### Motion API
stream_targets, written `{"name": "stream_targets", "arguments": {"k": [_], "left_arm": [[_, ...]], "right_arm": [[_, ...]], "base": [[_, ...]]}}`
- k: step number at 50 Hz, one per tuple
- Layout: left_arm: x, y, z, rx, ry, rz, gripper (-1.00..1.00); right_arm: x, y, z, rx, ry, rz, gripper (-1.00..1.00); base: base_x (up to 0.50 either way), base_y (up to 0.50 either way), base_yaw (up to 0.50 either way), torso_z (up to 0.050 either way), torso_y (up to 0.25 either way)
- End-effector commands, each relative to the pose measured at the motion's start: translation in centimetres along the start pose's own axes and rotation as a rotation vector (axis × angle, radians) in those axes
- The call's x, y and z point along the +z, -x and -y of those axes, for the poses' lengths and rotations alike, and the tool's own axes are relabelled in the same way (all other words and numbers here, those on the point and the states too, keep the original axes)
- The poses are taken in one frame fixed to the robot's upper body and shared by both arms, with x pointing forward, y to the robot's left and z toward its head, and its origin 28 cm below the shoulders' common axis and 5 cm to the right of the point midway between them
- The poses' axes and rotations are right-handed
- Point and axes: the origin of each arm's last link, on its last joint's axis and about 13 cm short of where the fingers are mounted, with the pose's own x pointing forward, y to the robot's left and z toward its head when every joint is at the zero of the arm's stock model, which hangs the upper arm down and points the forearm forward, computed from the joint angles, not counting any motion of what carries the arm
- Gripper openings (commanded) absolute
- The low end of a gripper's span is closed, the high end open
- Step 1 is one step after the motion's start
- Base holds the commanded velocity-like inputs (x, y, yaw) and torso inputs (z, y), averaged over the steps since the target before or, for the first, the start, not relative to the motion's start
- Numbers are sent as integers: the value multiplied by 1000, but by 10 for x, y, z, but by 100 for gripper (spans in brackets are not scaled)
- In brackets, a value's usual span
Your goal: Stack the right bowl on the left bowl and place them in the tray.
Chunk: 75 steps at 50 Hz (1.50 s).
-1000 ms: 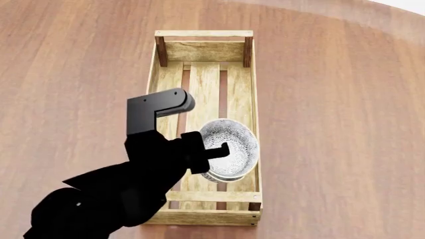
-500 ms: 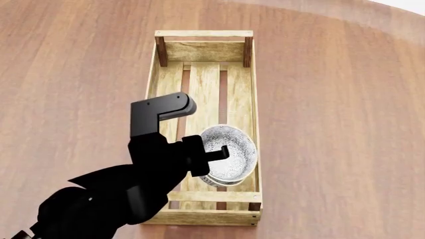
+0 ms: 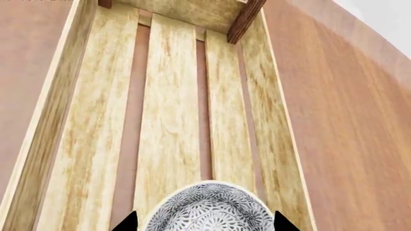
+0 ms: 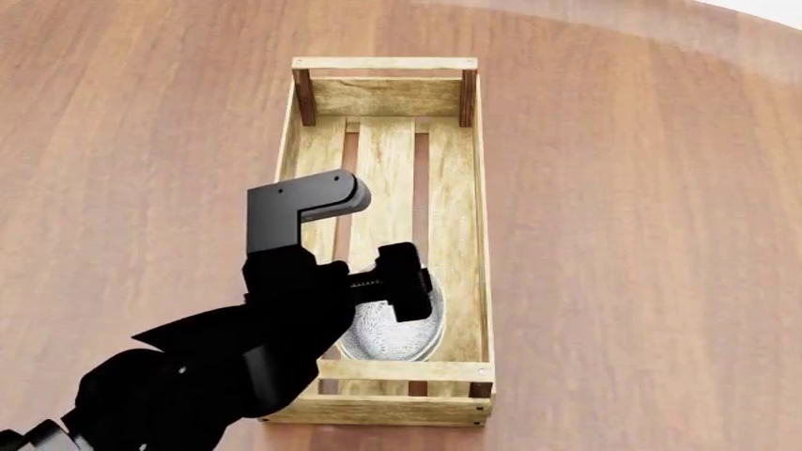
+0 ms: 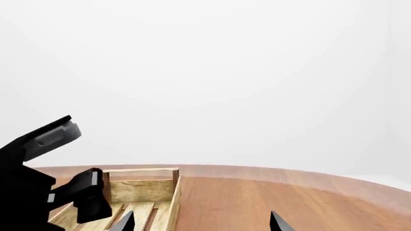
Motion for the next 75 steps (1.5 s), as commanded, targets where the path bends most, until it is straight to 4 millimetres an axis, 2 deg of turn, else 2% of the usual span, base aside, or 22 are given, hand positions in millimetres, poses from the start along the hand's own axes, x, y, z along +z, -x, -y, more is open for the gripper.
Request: {"name": "stream_targets", "arguments": {"k": [1,18,19,23,36,44,54,59,64,67,70,73,75], "left_arm": [[-3,-1,4,-33,-37,0,100],[3,12,2,-15,-169,94,100],[4,15,2,11,-266,151,100],[8,26,4,4,-330,202,100],[25,83,32,-163,-361,297,100],[34,112,35,-228,-376,362,100],[50,166,31,-292,-434,500,100],[65,198,21,-310,-456,593,100],[75,218,8,-298,-455,649,100],[80,237,-18,-260,-468,722,100],[81,246,-39,-213,-459,753,100],[69,261,-73,-175,-437,788,100],[62,265,-84,-158,-440,803,100]], "right_arm": [[0,-2,-2,7,6,11,100],[1,-2,-8,27,4,10,100],[1,-2,-9,30,5,12,100],[4,-3,-12,38,7,18,100],[9,-4,-22,77,7,25,100],[11,-5,-27,98,11,27,100],[13,-5,-32,123,23,27,100],[13,-5,-36,136,23,27,100],[13,-3,-35,136,22,24,100],[13,-2,-34,131,20,21,100],[14,-2,-34,132,20,23,100],[15,-1,-36,141,25,23,100],[14,-1,-36,143,28,21,100]], "base": [[0,0,0,0,0],[0,0,0,0,0],[0,0,0,0,0],[0,0,0,0,0],[0,0,0,0,0],[0,0,0,0,0],[0,0,0,0,0],[0,0,0,0,0],[0,0,0,0,0],[0,0,0,0,0],[0,0,0,0,0],[0,0,0,0,0],[0,0,0,0,0]]}}
